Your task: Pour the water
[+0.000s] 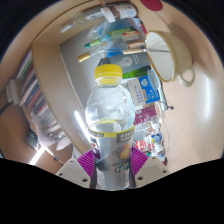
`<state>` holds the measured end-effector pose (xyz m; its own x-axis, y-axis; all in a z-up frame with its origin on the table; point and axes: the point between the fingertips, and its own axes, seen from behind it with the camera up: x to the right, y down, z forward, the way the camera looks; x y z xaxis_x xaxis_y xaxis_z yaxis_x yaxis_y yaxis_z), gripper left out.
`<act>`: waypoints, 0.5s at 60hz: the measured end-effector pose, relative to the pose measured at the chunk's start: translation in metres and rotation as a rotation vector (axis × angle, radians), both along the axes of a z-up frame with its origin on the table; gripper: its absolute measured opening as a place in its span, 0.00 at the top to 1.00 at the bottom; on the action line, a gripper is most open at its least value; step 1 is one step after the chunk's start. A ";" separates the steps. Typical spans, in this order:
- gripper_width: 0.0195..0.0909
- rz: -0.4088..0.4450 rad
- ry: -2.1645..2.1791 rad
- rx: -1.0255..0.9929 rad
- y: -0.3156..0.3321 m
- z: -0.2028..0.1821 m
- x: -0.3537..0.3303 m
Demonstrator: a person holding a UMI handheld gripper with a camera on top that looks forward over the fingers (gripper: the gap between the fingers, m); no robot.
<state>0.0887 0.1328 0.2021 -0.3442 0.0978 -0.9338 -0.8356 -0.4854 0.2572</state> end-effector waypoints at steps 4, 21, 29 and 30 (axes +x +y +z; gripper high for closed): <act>0.65 -0.006 0.067 -0.020 0.005 -0.003 0.007; 0.65 -0.023 0.328 -0.082 0.013 -0.007 0.031; 0.65 -0.036 0.348 -0.071 0.011 -0.004 0.038; 0.65 -0.038 0.343 -0.073 0.011 -0.005 0.037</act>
<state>0.1260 0.1437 0.1973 -0.6361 0.0539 -0.7697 -0.7120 -0.4256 0.5586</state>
